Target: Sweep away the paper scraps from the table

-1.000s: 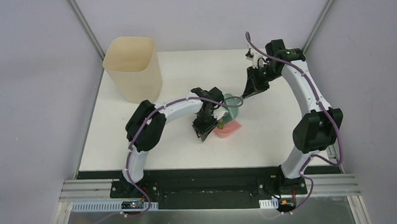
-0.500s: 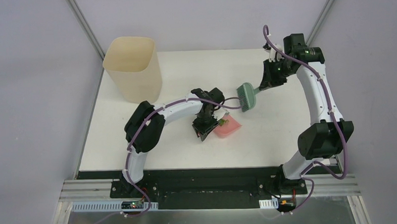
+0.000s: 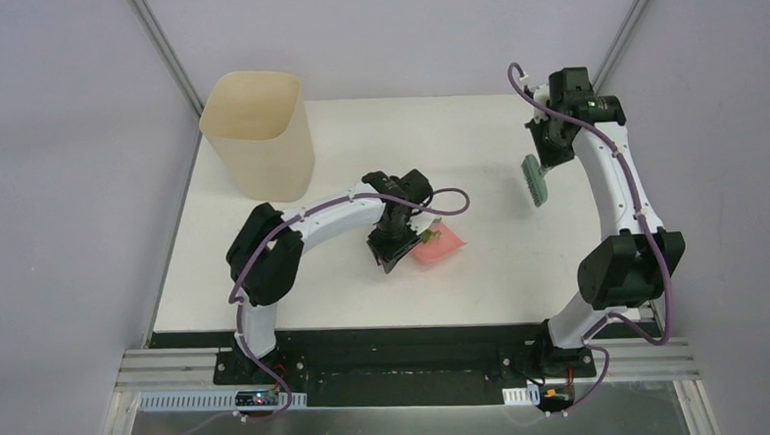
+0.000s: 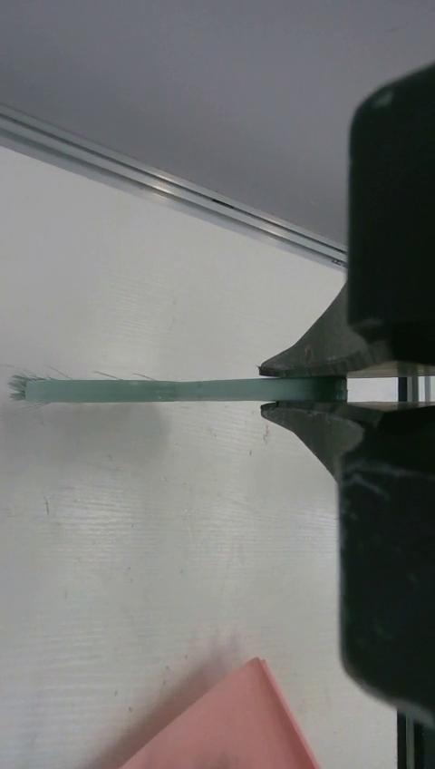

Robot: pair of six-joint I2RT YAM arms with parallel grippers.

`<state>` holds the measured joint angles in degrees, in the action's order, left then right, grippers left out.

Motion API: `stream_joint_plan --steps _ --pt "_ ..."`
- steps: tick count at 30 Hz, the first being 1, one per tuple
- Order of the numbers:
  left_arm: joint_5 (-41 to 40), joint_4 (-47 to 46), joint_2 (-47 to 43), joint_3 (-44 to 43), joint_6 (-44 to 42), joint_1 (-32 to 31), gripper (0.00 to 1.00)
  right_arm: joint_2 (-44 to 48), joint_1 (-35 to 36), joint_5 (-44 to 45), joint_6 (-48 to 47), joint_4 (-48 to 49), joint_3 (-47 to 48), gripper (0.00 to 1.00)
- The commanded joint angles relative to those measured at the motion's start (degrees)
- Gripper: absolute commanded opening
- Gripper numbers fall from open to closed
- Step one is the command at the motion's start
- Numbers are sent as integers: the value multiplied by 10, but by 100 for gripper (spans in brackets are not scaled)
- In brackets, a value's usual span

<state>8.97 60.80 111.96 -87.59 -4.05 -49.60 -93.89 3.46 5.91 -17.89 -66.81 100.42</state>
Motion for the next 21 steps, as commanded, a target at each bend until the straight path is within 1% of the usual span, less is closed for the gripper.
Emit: stream_joint_plan --steps 1,5,10,14,19,21 --pt "-32 -21 -57 14 -7 -4 10 46 -7 -9 20 22 -46 0" --pt "-36 -27 -61 17 -7 -4 10 86 -10 -97 43 20 -86 0" --pt "-44 -26 -62 14 -5 -4 10 143 -14 -133 53 17 -112 0" --pt "-64 -34 -73 24 0 -4 10 172 -21 -157 56 3 -114 0" --pt "-87 -36 -86 23 5 -4 11 188 -34 -258 65 -1 -149 0" --pt "-105 -29 -95 15 9 -3 11 203 -47 -285 60 25 -184 0"
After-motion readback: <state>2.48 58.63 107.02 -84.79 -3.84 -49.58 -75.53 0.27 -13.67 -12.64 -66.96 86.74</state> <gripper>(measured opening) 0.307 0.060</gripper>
